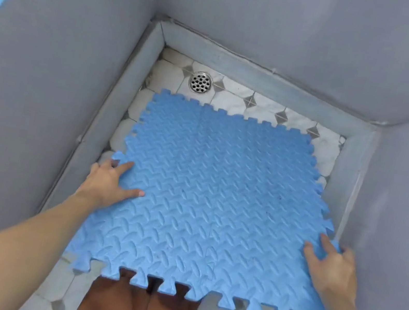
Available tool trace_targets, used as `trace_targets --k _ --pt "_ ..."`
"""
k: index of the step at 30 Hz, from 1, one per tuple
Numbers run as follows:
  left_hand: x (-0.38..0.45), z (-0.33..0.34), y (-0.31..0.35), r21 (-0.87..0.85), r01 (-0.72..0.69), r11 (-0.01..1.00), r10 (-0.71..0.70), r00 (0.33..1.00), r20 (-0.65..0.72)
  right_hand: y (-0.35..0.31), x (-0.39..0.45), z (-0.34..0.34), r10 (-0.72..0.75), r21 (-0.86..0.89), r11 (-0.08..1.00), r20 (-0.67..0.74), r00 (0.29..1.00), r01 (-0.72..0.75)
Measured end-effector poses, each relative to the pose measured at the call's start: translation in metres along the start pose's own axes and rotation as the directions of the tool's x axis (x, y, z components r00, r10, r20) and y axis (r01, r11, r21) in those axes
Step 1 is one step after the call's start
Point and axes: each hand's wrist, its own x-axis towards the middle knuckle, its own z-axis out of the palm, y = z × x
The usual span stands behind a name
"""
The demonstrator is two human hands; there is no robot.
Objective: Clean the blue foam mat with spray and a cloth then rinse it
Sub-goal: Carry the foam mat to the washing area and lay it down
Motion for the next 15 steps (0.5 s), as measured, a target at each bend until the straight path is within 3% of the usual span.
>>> trace_targets --k 8,15 --pt "0.113 0.054 -0.008 -0.043 -0.055 0.998 0.048 0.988 -0.145 -0.010 0.067 0.123 -0.039 0.135 0.990 0.039 0.998 0.034" --pt "0.177 0.112 -0.026 -0.007 -0.099 0.995 0.097 0.987 -0.127 -0.038 0.093 0.209 -0.169 0.105 0.982 0.142 0.975 0.155"
